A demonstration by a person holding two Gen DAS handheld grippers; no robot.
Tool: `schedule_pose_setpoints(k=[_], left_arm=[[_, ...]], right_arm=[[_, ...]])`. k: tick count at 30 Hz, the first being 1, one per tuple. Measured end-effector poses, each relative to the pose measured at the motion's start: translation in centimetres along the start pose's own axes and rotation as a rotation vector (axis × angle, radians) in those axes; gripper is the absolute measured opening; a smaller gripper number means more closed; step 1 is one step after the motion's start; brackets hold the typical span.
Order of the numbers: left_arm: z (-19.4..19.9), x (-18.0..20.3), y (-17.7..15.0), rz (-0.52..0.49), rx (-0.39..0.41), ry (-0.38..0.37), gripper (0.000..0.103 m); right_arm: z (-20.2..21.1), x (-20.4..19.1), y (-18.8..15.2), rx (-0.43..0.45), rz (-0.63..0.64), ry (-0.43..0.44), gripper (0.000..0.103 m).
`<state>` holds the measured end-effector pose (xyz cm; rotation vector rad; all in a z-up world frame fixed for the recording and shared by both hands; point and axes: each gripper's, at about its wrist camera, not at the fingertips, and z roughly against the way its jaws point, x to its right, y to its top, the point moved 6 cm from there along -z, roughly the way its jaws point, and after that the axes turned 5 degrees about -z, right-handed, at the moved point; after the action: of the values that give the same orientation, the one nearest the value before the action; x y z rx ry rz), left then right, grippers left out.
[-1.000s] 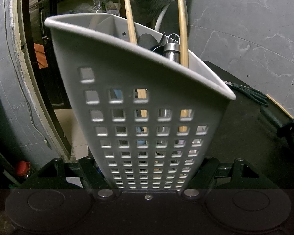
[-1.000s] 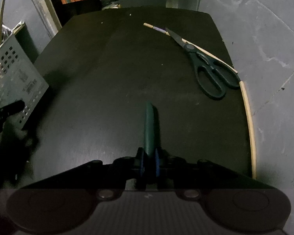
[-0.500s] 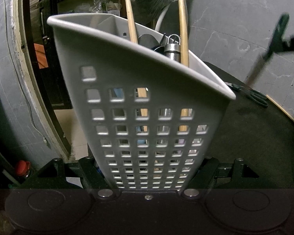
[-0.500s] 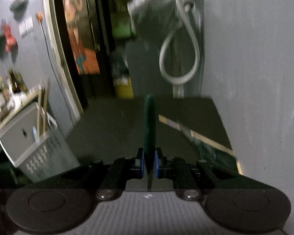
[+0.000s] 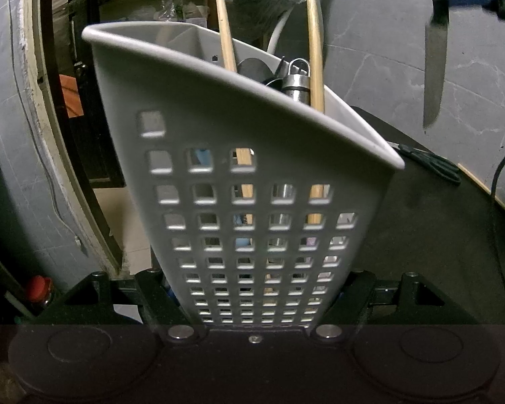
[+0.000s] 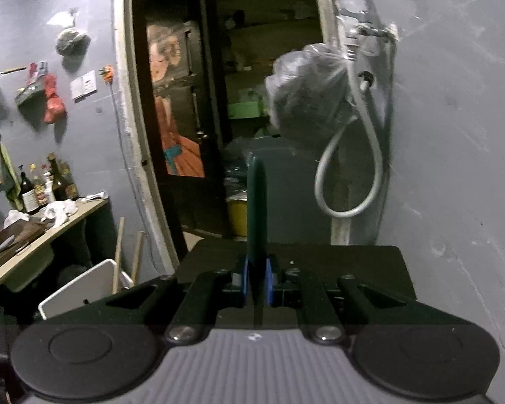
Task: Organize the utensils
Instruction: 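Raise the knife over the caddy and drop it in with the right gripper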
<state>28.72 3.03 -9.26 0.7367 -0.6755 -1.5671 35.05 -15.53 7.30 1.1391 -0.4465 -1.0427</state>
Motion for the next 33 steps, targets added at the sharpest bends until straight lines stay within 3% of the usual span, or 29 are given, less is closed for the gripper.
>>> schedule_pose_setpoints(k=[3, 9, 15, 21, 24, 33], left_arm=[[0.0, 0.0, 0.0, 0.001, 0.000, 0.000, 0.076], [0.0, 0.0, 0.0, 0.004, -0.001, 0.001, 0.076], [0.1, 0.0, 0.2, 0.009, -0.002, 0.002, 0.076], [0.0, -0.1, 0.3, 0.010, -0.003, 0.001, 0.076], [0.0, -0.1, 0.3, 0.009, -0.004, 0.001, 0.076], [0.1, -0.3, 0.5, 0.004, -0.006, 0.000, 0.076]], right_arm=[[1.0, -1.3, 1.3, 0.036, -0.018, 0.063, 0.012], [2.1, -5.2, 4.7, 0.128, -0.044, 0.279, 0.012], [-0.4, -8.2, 5.0, 0.112, -0.036, 0.390, 0.012], [-3.6, -10.1, 1.6, 0.012, 0.010, 0.390, 0.012], [-4.5, -10.9, -0.8, -0.039, 0.067, 0.351, 0.012], [-4.3, -11.7, -6.2, -0.136, 0.131, 0.297, 0.016]])
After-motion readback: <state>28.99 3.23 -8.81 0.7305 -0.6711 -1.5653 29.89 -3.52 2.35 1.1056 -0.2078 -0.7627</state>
